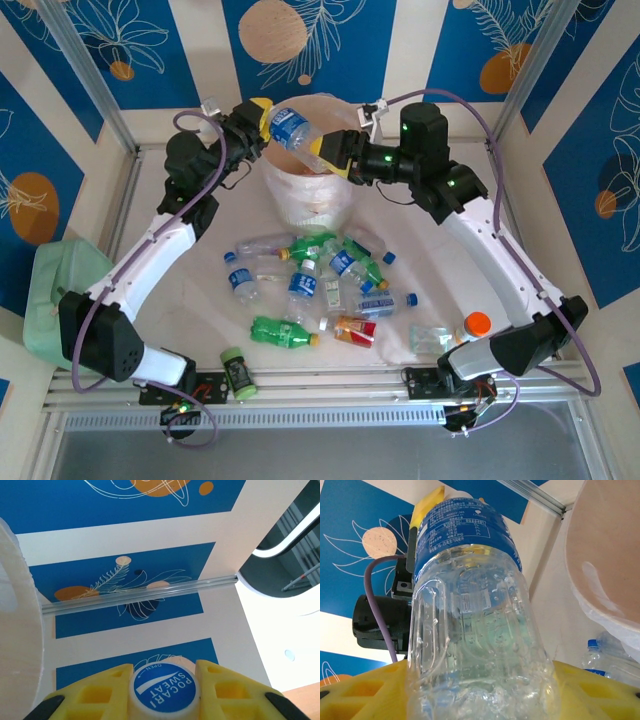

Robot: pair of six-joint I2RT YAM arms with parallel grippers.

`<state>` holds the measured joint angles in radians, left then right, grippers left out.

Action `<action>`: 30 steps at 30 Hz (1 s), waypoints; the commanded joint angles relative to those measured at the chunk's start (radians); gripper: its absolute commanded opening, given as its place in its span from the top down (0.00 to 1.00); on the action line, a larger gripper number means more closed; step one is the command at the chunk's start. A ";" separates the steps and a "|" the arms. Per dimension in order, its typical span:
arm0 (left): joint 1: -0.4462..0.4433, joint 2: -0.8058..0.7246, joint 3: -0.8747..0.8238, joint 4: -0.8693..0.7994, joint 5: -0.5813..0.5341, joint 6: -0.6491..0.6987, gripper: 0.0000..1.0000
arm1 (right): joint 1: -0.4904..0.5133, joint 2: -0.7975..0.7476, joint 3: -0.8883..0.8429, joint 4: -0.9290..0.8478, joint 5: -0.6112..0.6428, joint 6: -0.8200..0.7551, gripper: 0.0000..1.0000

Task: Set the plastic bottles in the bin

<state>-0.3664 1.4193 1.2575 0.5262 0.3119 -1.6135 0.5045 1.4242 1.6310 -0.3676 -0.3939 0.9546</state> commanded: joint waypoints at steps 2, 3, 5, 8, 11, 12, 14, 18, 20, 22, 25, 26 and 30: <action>0.007 -0.017 -0.022 0.052 0.016 -0.008 0.91 | 0.004 0.012 0.044 0.020 -0.017 0.002 0.45; 0.007 -0.019 -0.022 0.046 0.019 -0.003 0.87 | 0.002 0.015 0.045 0.018 -0.015 0.000 0.45; 0.008 -0.020 -0.026 0.030 0.025 0.010 0.64 | -0.001 0.017 0.047 0.016 -0.011 -0.001 0.46; 0.012 -0.023 -0.029 -0.006 0.035 0.040 0.19 | -0.008 0.025 0.059 0.004 0.003 -0.008 0.46; 0.045 -0.033 -0.005 -0.097 0.073 0.111 0.00 | -0.025 0.047 0.098 -0.058 0.042 -0.030 0.47; 0.060 -0.045 0.006 -0.155 0.081 0.146 0.00 | -0.032 0.059 0.119 -0.088 0.053 -0.039 0.48; 0.091 -0.084 0.023 -0.284 0.076 0.237 0.00 | -0.044 0.083 0.153 -0.141 0.079 -0.063 0.48; 0.113 -0.166 0.111 -0.625 0.015 0.526 0.00 | -0.061 0.148 0.238 -0.249 0.145 -0.128 0.48; 0.112 -0.197 0.145 -0.749 -0.013 0.649 0.00 | -0.070 0.187 0.286 -0.298 0.174 -0.156 0.48; 0.112 -0.232 0.140 -0.833 -0.037 0.728 0.00 | -0.083 0.223 0.326 -0.333 0.197 -0.182 0.48; 0.112 -0.283 0.100 -0.912 -0.048 0.800 0.00 | -0.108 0.274 0.370 -0.357 0.204 -0.201 0.47; 0.112 -0.297 0.087 -0.941 -0.051 0.822 0.00 | -0.118 0.294 0.391 -0.368 0.202 -0.206 0.44; 0.112 -0.354 0.029 -1.034 -0.111 0.871 0.03 | -0.139 0.367 0.480 -0.430 0.202 -0.220 0.22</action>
<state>-0.2554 1.0805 1.3338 -0.3584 0.2588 -0.8490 0.3779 1.7653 2.0445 -0.7277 -0.2062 0.7692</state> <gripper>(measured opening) 0.976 0.749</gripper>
